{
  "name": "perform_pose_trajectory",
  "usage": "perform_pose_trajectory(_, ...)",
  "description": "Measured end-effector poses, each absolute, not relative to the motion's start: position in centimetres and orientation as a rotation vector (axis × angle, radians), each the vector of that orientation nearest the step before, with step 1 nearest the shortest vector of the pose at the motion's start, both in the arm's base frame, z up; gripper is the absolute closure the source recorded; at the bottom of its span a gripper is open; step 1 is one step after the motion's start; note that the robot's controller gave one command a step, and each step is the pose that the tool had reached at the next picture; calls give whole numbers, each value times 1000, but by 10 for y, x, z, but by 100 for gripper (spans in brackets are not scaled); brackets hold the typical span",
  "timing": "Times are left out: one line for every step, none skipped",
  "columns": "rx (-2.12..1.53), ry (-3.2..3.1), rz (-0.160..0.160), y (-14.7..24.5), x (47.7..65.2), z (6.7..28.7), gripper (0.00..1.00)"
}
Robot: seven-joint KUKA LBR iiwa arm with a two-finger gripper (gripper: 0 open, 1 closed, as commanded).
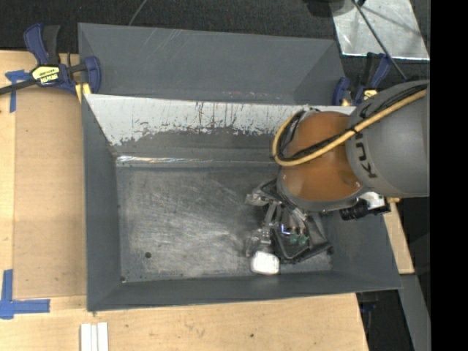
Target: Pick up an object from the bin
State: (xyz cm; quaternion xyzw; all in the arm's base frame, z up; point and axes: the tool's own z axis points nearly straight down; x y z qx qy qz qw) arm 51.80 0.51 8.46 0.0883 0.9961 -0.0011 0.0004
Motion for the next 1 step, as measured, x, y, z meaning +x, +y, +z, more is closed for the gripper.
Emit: perform_pose_trajectory(-26, 3133, 0, -64, 518, 82, 0)
